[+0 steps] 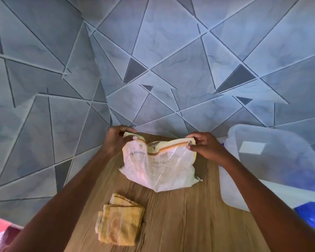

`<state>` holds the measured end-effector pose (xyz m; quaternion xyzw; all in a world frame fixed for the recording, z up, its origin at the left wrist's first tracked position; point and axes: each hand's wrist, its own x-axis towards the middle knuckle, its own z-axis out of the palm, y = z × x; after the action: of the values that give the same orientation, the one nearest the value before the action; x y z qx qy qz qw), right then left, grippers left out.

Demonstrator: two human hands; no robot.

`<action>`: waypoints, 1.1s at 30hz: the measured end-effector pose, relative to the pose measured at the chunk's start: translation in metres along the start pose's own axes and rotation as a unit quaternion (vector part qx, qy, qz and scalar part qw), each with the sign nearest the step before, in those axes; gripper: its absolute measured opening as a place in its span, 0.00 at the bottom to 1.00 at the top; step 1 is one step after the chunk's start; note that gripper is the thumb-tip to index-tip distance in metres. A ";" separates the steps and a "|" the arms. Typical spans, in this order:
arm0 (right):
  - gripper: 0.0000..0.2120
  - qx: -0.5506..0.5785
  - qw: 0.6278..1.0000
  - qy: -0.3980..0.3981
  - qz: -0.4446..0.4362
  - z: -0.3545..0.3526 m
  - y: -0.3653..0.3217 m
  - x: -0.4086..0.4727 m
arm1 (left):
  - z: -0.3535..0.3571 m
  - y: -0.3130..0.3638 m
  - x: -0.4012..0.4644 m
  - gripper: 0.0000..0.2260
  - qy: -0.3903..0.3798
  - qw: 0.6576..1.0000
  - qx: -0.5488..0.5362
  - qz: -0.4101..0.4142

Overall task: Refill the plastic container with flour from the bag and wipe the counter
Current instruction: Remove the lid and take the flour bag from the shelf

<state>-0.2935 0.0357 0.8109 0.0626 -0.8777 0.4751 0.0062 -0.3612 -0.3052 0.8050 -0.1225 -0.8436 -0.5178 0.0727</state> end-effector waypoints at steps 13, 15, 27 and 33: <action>0.03 -0.173 0.971 0.161 0.025 -0.049 0.014 0.002 | -0.033 -0.025 -0.024 0.09 0.172 0.955 0.242 -0.016; 0.03 -0.213 0.967 0.135 0.023 -0.053 0.013 0.007 | -0.029 -0.027 -0.022 0.09 0.179 0.952 0.245 -0.044; 0.02 -0.201 0.978 0.058 0.009 -0.053 0.005 0.009 | 0.086 0.063 -0.069 0.06 0.089 0.968 0.139 0.189; 0.01 -0.165 0.986 0.008 0.005 -0.055 0.003 0.005 | 0.193 0.101 -0.078 0.13 -0.016 0.996 0.069 0.061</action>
<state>-0.3019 0.0826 0.8390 0.0525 -0.9443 0.3242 0.0213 -0.2572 -0.0994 0.7844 -0.1763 -0.8693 -0.4509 0.0992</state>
